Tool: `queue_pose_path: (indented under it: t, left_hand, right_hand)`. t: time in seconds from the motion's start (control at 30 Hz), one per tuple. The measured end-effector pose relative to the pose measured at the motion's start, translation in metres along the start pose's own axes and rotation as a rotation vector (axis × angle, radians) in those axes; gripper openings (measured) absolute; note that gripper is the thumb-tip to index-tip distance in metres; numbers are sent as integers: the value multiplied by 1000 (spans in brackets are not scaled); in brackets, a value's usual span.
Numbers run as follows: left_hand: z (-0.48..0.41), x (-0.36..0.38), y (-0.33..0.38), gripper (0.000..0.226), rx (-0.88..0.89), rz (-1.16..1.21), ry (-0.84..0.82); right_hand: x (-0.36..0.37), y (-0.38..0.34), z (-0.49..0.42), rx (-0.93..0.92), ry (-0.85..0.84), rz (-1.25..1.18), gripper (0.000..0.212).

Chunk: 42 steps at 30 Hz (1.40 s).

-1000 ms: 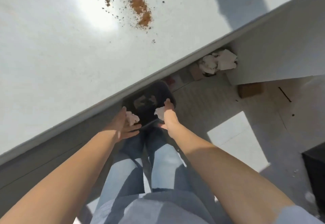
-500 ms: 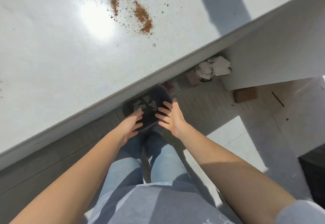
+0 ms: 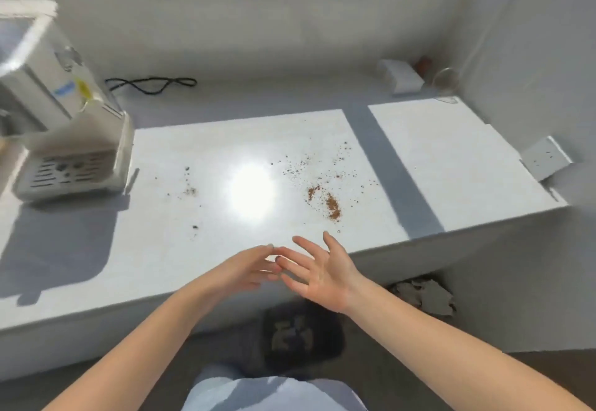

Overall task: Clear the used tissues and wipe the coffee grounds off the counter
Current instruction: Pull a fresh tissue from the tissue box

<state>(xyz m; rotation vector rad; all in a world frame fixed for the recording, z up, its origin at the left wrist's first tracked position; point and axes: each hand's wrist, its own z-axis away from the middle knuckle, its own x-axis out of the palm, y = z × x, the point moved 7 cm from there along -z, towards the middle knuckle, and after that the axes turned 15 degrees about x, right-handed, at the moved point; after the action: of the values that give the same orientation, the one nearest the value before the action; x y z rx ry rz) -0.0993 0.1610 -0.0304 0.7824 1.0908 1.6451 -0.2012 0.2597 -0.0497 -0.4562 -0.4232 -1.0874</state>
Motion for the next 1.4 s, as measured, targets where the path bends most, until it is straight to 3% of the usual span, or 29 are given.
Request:
queue_pose_path:
  t: [0.17, 0.4, 0.57, 0.67, 0.73, 0.8, 0.9, 1.07, 1.17, 1.27, 1.4]
  left_hand:
    - [39, -76, 28, 33, 121, -132, 284]
    - [113, -205, 44, 59, 275, -453, 555]
    - [168, -285, 40, 62, 269, -749, 578]
    - [186, -318, 4, 65, 109, -903, 410]
    - [199, -333, -11, 64, 104, -934, 348]
    - [210, -351, -22, 62, 110, -970, 298]
    - [231, -398, -30, 52, 81, -928, 325]
    - [244, -511, -26, 45, 150, -847, 590]
    - [235, -572, -28, 43, 150, -716, 807]
    - [216, -629, -18, 39, 162, -687, 961]
    - [182, -694, -3, 30, 175, -660, 1097]
  right_hand:
    - [110, -21, 6, -197, -95, 440, 56]
    - [278, 21, -16, -564, -143, 1230, 46]
    - [382, 73, -48, -910, -187, 1687, 46]
    - [425, 102, -75, -1072, -252, 1875, 48]
    - [458, 113, -89, -1190, -279, 1957, 49]
    - [492, 122, -106, -1255, -294, 2001, 49]
    - [529, 130, -146, -1145, -258, 2030, 52]
    - [579, 118, -224, -837, -90, 1946, 60]
    - [611, 103, -258, -841, 70, 1823, 54]
    - [639, 93, -281, -821, 112, 1595, 41]
    - [652, 85, -319, -739, 229, 1475, 46]
